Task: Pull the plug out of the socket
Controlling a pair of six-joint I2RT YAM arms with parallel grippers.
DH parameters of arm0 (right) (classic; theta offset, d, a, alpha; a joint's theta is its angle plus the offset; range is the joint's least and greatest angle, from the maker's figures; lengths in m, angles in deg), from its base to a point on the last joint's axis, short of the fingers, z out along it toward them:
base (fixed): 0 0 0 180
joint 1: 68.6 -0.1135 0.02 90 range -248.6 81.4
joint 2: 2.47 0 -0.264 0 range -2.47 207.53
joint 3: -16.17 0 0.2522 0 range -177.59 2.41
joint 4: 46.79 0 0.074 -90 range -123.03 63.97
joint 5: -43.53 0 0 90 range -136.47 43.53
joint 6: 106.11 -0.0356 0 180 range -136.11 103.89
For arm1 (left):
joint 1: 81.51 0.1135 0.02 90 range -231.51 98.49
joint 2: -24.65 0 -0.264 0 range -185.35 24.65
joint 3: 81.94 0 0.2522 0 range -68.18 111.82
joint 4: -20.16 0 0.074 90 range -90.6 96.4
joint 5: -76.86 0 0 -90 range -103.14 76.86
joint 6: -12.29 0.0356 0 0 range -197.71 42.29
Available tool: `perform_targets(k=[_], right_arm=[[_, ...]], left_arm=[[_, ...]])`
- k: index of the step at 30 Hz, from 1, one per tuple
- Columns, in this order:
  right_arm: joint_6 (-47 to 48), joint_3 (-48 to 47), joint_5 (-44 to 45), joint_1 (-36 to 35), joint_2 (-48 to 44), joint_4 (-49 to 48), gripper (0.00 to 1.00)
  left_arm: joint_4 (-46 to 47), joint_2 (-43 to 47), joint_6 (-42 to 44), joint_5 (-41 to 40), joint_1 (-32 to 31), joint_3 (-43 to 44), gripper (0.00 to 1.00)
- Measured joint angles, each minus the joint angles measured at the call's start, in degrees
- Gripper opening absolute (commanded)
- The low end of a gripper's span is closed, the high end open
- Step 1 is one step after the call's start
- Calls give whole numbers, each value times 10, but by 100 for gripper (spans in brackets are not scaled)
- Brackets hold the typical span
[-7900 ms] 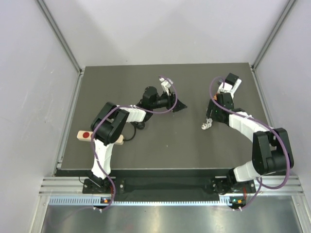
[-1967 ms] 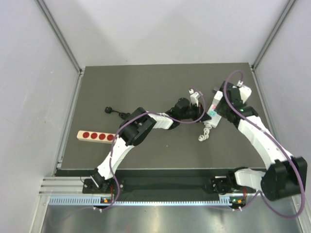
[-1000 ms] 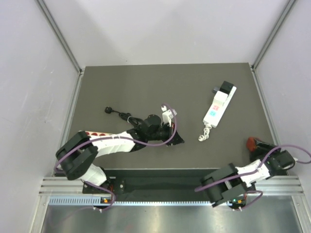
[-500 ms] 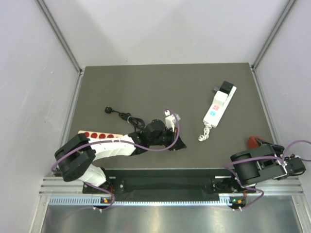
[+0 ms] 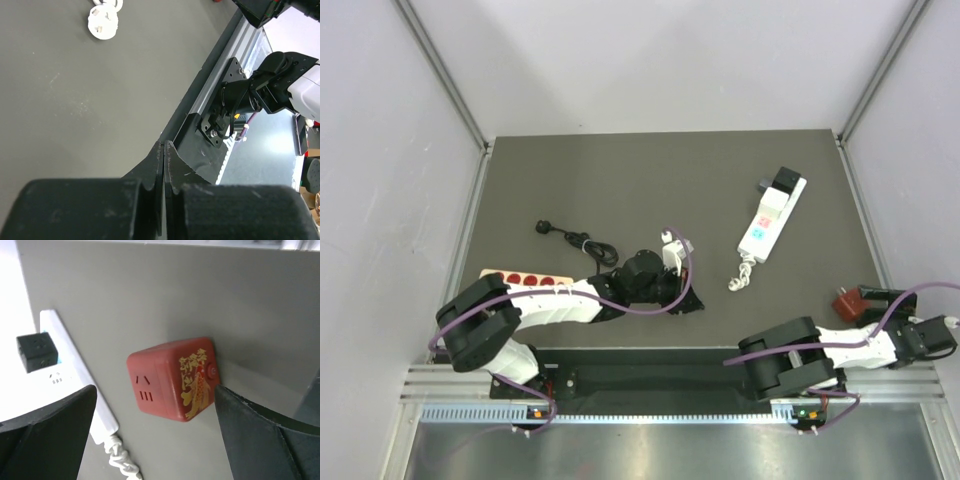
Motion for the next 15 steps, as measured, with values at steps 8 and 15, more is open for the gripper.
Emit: perform_targets(k=[8, 15], right_arm=[[9, -5, 47, -4, -32, 31, 100], [11, -33, 127, -122, -103, 44, 100]], left_arm=[[-4, 8, 0, -2, -2, -3, 0], [-4, 9, 0, -2, -2, -3, 0]])
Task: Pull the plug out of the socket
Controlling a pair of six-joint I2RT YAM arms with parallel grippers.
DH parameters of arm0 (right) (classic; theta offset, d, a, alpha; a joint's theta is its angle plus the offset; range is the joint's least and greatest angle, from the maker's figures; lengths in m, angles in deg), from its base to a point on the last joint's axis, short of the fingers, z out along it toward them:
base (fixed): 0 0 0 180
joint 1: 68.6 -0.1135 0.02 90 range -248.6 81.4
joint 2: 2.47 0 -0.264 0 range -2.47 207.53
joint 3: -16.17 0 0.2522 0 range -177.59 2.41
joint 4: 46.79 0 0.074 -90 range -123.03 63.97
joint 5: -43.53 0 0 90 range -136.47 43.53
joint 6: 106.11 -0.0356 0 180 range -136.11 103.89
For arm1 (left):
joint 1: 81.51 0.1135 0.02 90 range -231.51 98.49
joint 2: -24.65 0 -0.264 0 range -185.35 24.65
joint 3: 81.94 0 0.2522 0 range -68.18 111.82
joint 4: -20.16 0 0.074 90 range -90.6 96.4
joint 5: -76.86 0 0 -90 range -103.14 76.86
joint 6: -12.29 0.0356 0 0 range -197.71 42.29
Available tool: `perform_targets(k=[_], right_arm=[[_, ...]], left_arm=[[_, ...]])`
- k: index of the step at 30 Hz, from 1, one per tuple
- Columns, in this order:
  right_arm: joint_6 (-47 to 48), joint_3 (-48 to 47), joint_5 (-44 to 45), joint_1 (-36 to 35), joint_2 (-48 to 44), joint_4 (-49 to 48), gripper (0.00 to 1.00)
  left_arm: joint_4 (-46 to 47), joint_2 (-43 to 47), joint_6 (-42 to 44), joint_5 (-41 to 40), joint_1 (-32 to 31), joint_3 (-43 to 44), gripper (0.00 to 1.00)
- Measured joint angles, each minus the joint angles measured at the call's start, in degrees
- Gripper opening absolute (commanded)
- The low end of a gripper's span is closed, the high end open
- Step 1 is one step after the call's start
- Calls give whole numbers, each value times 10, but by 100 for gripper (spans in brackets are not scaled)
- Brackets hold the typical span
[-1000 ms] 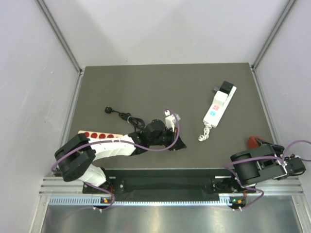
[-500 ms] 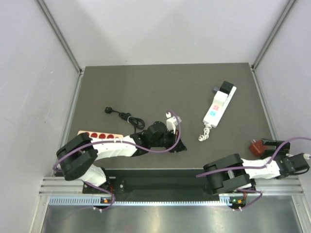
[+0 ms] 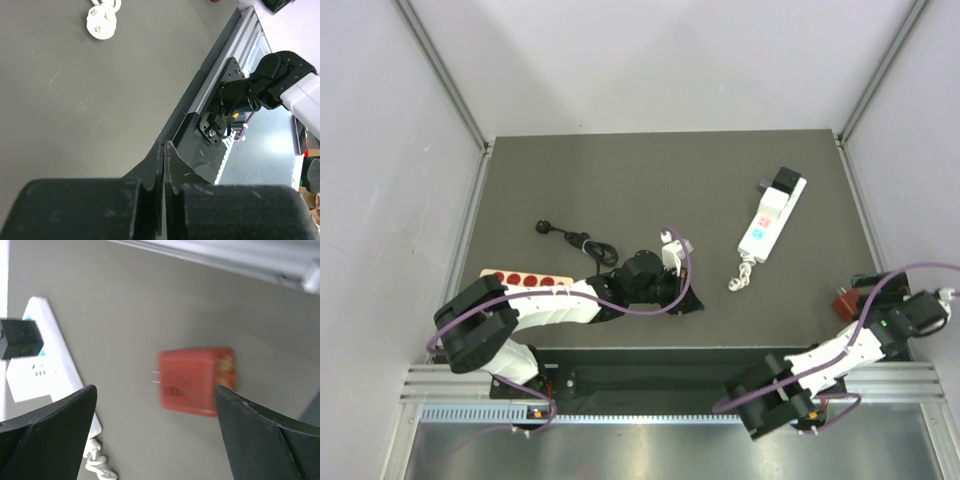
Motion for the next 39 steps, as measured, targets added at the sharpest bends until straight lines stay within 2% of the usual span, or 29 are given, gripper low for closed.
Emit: perform_targets(k=[5, 9, 14, 19, 24, 30, 34, 39], right_arm=[[0, -60, 110, -170, -22, -2, 100], [3, -109, 204, -320, 0, -2, 100], [14, -191, 322, -518, 122, 12, 100], [30, -263, 392, -634, 257, 61, 100], [36, -337, 393, -672, 333, 94, 100], [24, -403, 343, -672, 369, 94, 100], [18, -484, 327, -672, 433, 103, 99], [18, -504, 325, -673, 462, 96, 100]], left_arm=[[1, -5, 0, 0, 0, 3, 0], [4, -27, 0, 1, 0, 20, 0], [8, -68, 1, 5, 0, 72, 0], [9, -119, 15, 10, 7, 163, 0], [25, -184, 18, 39, 38, 268, 0], [46, -276, 17, 35, 65, 373, 0], [69, -346, 15, 35, 68, 426, 0], [71, -424, 19, 33, 72, 492, 0]])
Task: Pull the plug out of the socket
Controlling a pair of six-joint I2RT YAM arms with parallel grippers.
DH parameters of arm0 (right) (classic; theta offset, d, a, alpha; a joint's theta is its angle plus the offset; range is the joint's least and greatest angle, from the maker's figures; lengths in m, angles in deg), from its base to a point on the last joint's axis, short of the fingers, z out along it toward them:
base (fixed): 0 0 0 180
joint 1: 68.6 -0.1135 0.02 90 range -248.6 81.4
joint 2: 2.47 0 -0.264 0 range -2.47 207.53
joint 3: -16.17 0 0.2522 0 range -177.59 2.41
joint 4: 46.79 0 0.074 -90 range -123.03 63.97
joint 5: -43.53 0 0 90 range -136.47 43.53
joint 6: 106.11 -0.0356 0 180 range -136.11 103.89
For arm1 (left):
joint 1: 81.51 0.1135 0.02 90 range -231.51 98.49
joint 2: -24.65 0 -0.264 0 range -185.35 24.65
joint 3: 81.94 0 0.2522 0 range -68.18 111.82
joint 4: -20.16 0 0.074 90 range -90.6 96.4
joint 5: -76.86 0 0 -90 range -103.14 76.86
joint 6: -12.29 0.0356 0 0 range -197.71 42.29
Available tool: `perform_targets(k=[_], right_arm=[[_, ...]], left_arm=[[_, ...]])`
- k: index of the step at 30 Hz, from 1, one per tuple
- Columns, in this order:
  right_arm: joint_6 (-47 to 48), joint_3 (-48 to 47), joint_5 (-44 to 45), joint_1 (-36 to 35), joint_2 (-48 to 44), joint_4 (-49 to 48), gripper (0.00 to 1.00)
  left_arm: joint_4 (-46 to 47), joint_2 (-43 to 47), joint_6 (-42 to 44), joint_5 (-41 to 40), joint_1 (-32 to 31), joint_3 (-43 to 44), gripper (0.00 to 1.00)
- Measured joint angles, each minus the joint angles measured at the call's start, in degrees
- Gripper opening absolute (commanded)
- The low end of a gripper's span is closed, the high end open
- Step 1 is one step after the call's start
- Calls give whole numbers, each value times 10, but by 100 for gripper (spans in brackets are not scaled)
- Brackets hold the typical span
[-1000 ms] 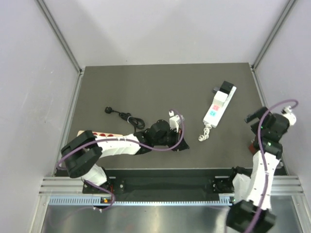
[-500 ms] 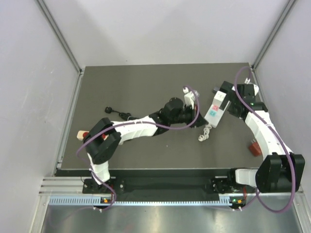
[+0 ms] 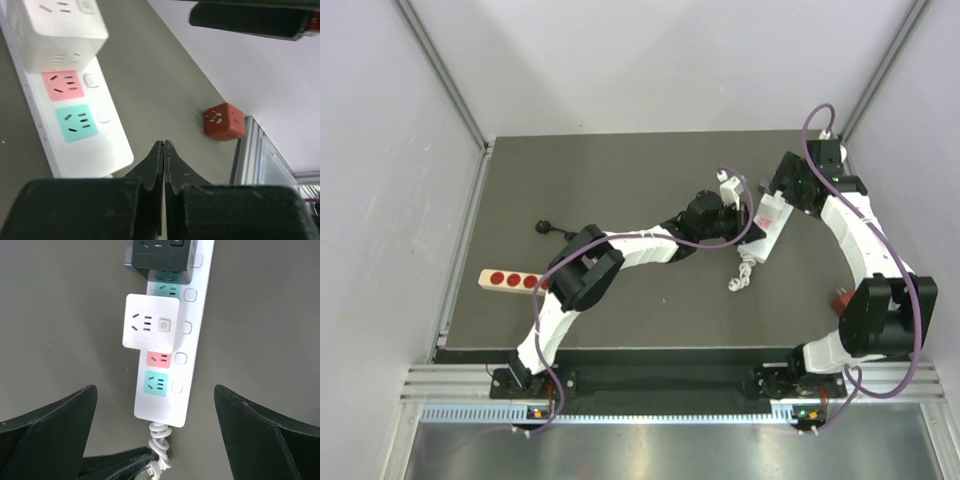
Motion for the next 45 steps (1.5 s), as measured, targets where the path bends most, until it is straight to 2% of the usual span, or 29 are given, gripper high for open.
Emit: perform_targets(k=[7, 19, 25, 45], right_arm=[[-4, -28, 24, -2, 64, 13, 100], [-9, -50, 31, -29, 96, 12, 99], [-20, -54, 37, -40, 126, 10, 94], [-26, -72, 75, -41, 189, -13, 88]], left_arm=[[16, -56, -1, 2, 9, 23, 0], [-11, -102, 7, 23, 12, 54, 0], [-15, -116, 7, 31, 12, 61, 0], [25, -135, -20, 41, 14, 66, 0]])
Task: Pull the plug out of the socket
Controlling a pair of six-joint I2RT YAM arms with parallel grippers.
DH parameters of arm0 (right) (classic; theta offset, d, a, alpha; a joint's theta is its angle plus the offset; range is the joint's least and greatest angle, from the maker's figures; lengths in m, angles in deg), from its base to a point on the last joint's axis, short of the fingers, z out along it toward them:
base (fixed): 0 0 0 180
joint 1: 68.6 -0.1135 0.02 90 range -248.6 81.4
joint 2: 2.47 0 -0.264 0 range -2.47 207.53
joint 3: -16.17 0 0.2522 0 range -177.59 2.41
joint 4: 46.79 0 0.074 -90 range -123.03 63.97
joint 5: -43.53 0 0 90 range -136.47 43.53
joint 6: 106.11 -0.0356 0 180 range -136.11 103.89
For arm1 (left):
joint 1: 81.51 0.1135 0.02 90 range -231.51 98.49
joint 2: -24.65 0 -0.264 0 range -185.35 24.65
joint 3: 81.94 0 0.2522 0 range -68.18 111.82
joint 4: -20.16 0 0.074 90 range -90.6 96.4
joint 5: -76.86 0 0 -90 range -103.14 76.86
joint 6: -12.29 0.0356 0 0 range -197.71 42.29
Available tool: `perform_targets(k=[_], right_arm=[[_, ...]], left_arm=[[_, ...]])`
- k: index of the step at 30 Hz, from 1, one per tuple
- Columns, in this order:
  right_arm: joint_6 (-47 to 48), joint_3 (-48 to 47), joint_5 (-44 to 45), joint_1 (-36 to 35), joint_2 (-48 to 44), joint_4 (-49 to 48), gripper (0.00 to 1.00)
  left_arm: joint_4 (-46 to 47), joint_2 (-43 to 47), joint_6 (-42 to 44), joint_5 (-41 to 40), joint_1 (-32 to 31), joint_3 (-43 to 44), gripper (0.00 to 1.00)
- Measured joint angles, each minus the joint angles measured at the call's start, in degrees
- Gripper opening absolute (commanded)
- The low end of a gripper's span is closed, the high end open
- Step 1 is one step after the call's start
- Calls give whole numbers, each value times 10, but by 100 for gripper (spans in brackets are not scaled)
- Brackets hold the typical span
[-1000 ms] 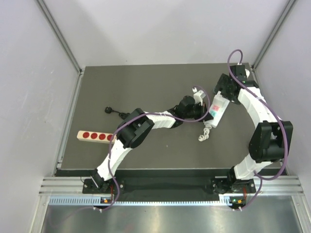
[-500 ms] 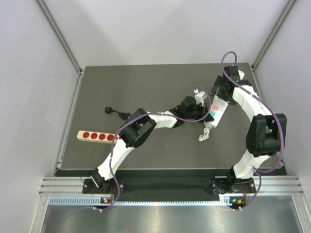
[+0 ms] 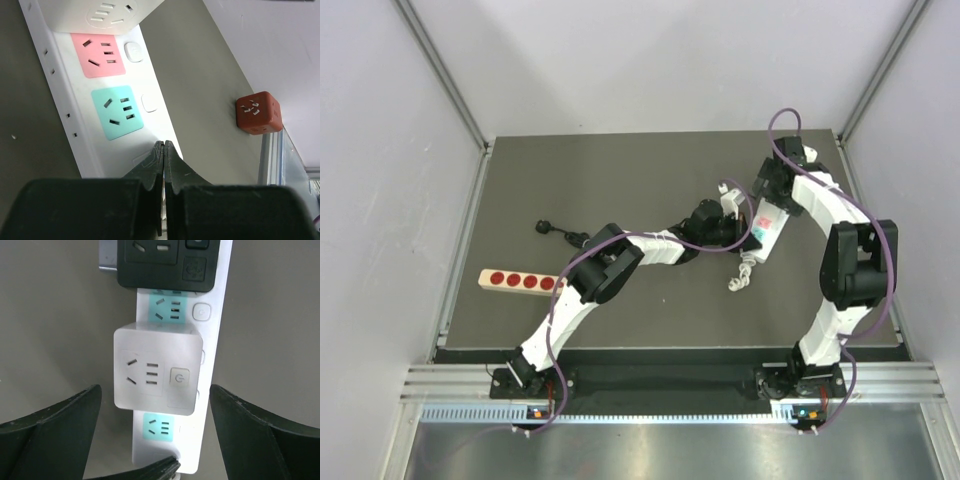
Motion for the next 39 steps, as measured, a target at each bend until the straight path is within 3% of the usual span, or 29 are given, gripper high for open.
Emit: perform_targets(k=[12, 15, 16, 17, 19, 22, 23, 39], right_arm=[[-19, -12, 12, -4, 43, -18, 79], [-21, -12, 20, -4, 47, -18, 70], [-23, -12, 22, -4, 47, -18, 66], [-23, -12, 25, -4, 47, -18, 54], [-21, -12, 32, -4, 47, -16, 43], [-23, -12, 36, -6, 47, -15, 18], [-23, -12, 37, -6, 47, -15, 0], [-20, -42, 32, -6, 48, 38, 0]], left_arm=[[14, -5, -2, 0, 0, 0, 0], [16, -6, -2, -1, 0, 0, 0], [16, -6, -2, -2, 0, 0, 0], [16, -6, -2, -2, 0, 0, 0], [16, -6, -2, -2, 0, 0, 0], [18, -12, -2, -2, 0, 6, 0], [21, -15, -4, -1, 0, 10, 0], [53, -47, -35, 4, 0, 40, 0]])
